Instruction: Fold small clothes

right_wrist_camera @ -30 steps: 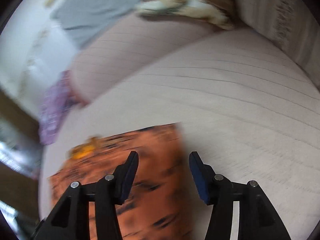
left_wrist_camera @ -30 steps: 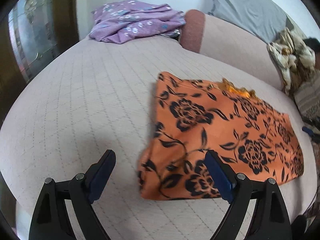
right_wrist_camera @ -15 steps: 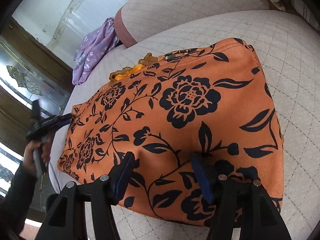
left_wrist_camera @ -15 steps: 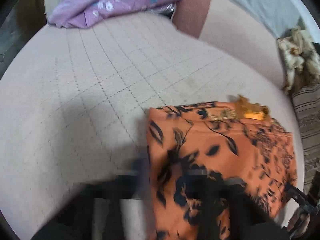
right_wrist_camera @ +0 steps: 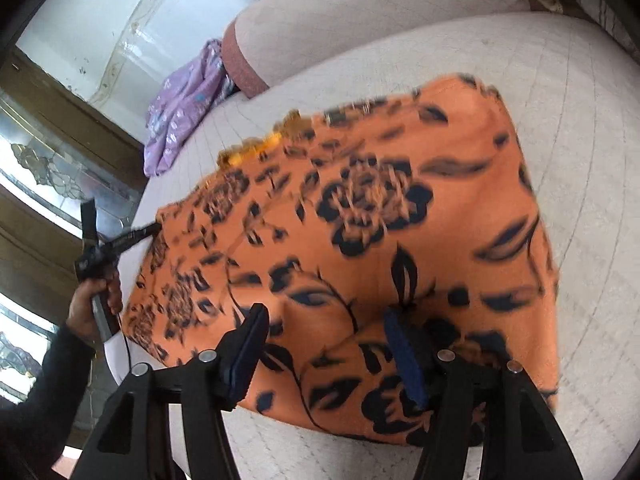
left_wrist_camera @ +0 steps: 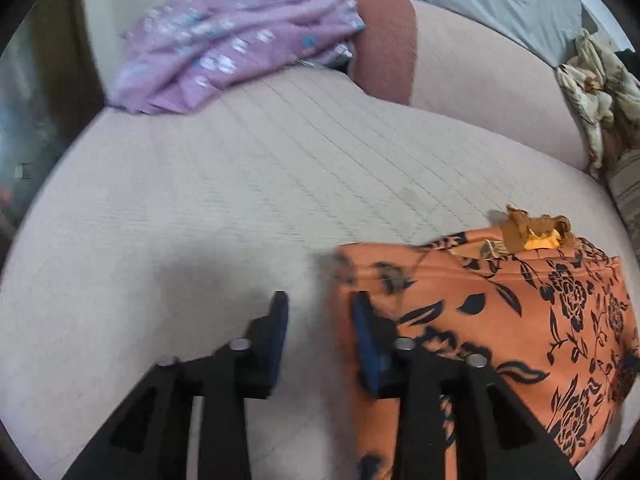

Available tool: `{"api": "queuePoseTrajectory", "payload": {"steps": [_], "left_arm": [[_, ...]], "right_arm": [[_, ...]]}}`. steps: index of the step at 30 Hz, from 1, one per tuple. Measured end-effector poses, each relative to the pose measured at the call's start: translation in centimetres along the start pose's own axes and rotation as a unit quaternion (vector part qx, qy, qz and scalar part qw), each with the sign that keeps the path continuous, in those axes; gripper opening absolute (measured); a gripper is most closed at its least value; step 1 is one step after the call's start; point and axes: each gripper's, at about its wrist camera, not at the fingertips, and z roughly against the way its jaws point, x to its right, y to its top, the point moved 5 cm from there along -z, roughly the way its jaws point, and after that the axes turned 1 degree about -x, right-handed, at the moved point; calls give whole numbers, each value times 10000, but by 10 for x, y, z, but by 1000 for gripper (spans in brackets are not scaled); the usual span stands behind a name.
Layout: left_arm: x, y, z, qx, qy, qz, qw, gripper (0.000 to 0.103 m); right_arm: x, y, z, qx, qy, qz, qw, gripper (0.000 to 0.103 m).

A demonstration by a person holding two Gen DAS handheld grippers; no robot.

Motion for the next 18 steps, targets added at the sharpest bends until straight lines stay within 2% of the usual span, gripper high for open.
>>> {"api": "queuePoseTrajectory", "payload": {"steps": [3, 5, 6, 7, 8, 9, 10, 11, 12, 13, 16, 18], "left_arm": [[-5, -11, 35, 200, -109, 117, 9997, 40], [4, -26, 63, 344, -413, 203, 9983, 53], [10, -32, 69, 381, -512, 225, 9977, 57], [20, -43, 81, 368, -648, 184, 9970, 65], [33, -55, 89, 291, -783, 45, 9965, 68], [47, -68, 96, 235, -836, -98, 9962, 68], [54, -81, 101, 203, -829, -199, 9961, 69], [58, -89, 100, 176, -801, -201, 9964, 72], [62, -100, 101, 127, -782, -126, 9968, 74], [65, -108, 98, 67, -794, -81, 9968, 75], [73, -121, 84, -230, -697, 76, 9973, 75], [75, -120, 85, -177, -671, 199, 9974, 75]], "right_arm": [[-12, 28, 11, 325, 249, -15, 9992, 70], [-13, 47, 7, 338, 744, -207, 9964, 77], [-6, 57, -2, 254, 871, -298, 9954, 77], [14, 67, -16, 131, 565, -434, 9974, 77], [38, 74, -26, 51, 205, -743, 9970, 66], [65, 81, -29, 153, 491, -1330, 9898, 57], [88, 87, -21, 446, 800, -1975, 9760, 50], [105, 90, -4, 815, 546, -2438, 9649, 59], [112, 89, 16, 1145, 121, -2558, 9599, 63], [108, 86, 31, 1328, 91, -2476, 9597, 75], [74, 57, 53, 1044, 358, -1982, 9739, 77], [45, 27, 65, 911, 473, -1536, 9828, 77]]}}
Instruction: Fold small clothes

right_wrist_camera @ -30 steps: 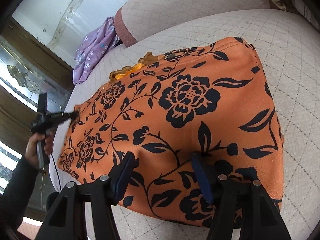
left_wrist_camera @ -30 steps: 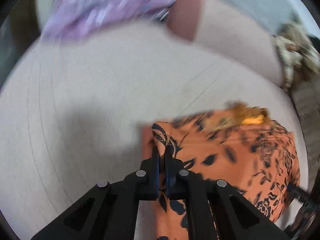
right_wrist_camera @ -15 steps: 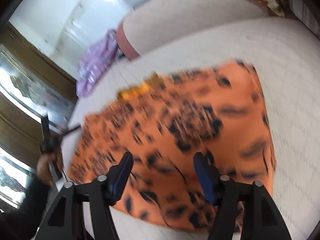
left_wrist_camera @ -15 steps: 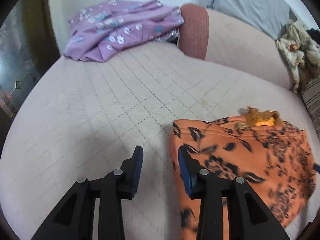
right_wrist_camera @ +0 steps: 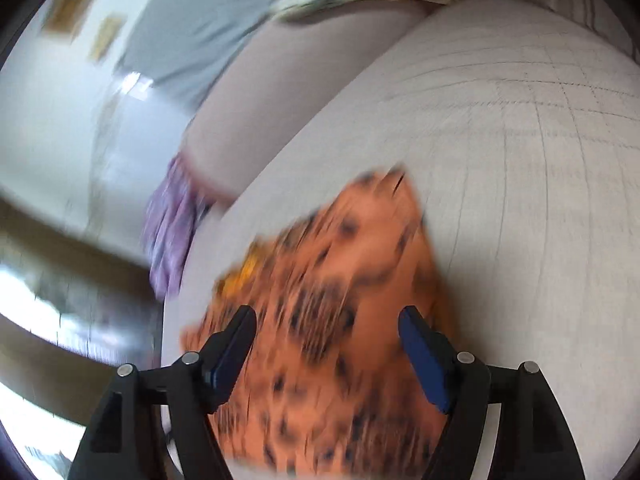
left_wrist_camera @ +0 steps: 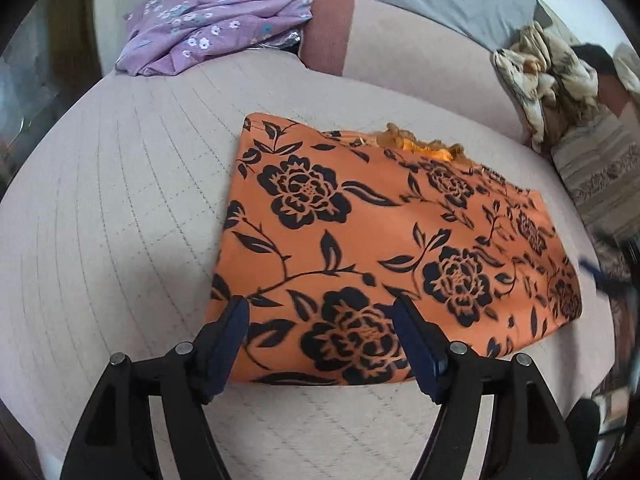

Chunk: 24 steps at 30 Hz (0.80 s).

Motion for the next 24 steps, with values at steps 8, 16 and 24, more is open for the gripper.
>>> {"api": "queuePoseTrajectory", "payload": {"steps": [8, 16, 24], "left_arm": [[-7, -14, 30, 54, 345, 243, 9991, 75], [-15, -24, 62, 309, 398, 452, 9977, 80], [-3, -32, 74, 365, 407, 331, 9980, 80]], "right_arm": [[61, -78, 9, -137, 643, -1259, 9899, 68], [6, -115, 40, 221, 236, -58, 9995, 91], [13, -156, 36, -69, 325, -82, 9994, 91]]}}
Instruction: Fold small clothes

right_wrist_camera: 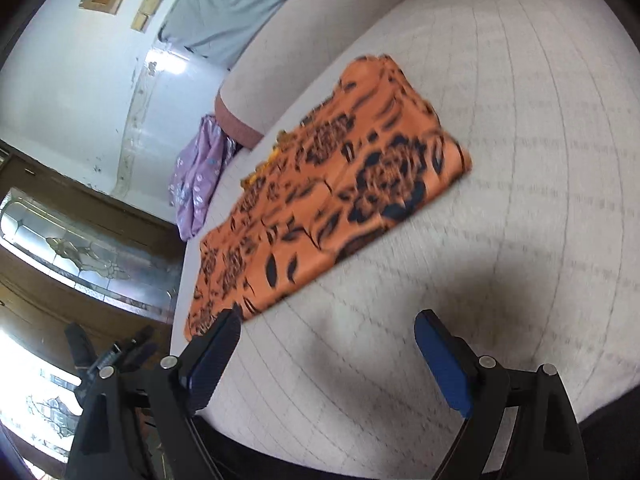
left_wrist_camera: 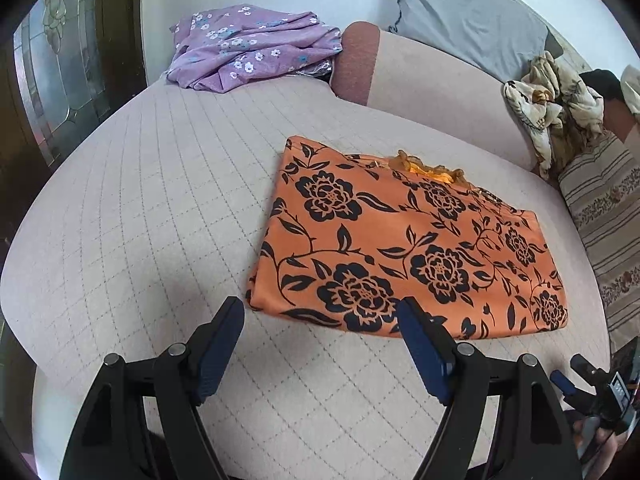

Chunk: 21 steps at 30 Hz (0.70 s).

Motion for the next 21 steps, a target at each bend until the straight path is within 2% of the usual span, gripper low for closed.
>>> {"api": "queuePoseTrajectory", "payload": {"steps": [14, 21], "left_arm": [[8, -5, -10, -117, 42, -123, 9998, 80], [14, -8, -30, -285, 86, -156, 9994, 80]], "right_arm": [[5, 1, -4, 55, 123, -140, 9998, 91], [17, 31, -2, 219, 34, -557, 9982, 91]]}}
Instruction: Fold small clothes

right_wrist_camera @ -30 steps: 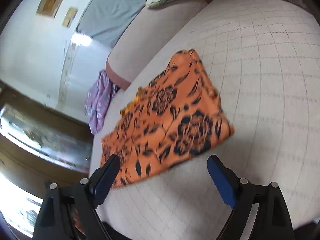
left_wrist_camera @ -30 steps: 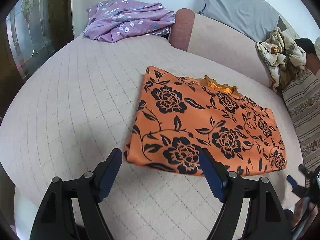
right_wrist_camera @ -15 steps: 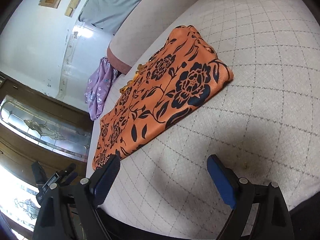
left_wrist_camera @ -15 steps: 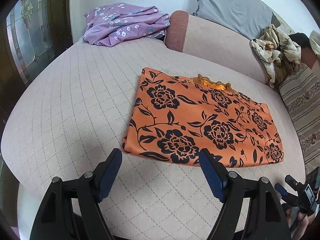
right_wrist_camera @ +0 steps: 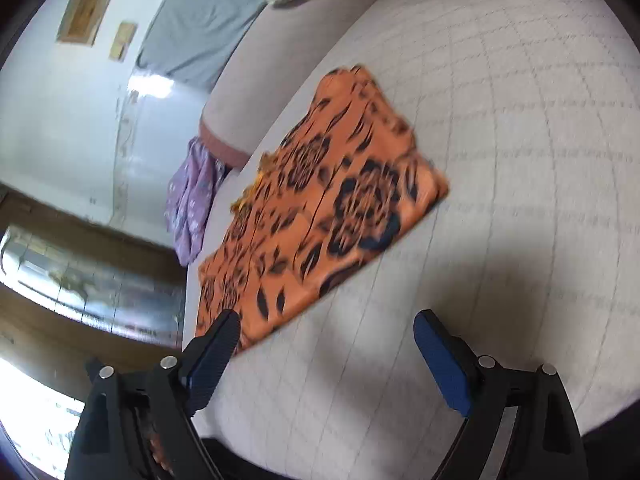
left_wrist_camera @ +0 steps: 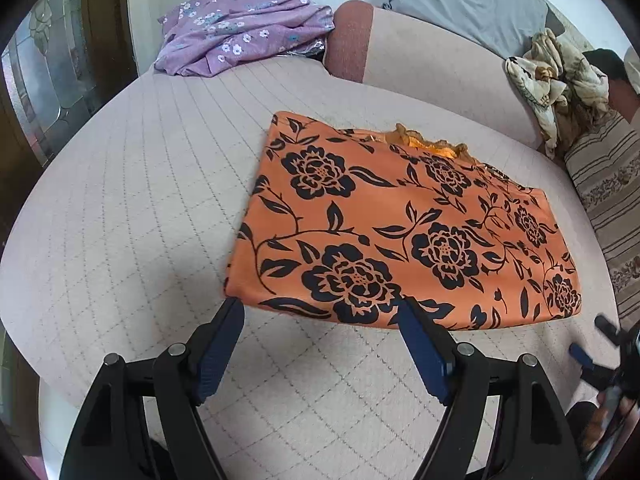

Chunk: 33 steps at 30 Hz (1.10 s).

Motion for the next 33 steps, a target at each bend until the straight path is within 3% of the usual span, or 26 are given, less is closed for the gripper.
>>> {"api": "queuePoseTrajectory", "payload": {"steps": [3, 9, 16, 23, 27, 33], "left_arm": [[3, -3, -8, -80, 8, -39, 10000, 80], [-2, -5, -13, -121, 44, -4, 9999, 80], [-15, -7, -17, -155, 55, 147, 9998, 80], [-20, -3, -21, -65, 45, 222, 9997, 80], [-11, -3, -32, -177, -16, 189, 9997, 80], [-4, -5, -34, -167, 13, -106, 9998, 80]], "right_arm": [[7, 21, -3, 86, -227, -192, 9995, 91], [12, 54, -19, 215, -292, -528, 9979, 91], [13, 72, -29, 387, -494, -775, 9950, 91], [12, 86, 2, 757, -1020, -148, 9918, 91], [10, 110, -6, 315, -824, 154, 9960, 91], [15, 142, -61, -594, -883, 648, 9922, 89]]}}
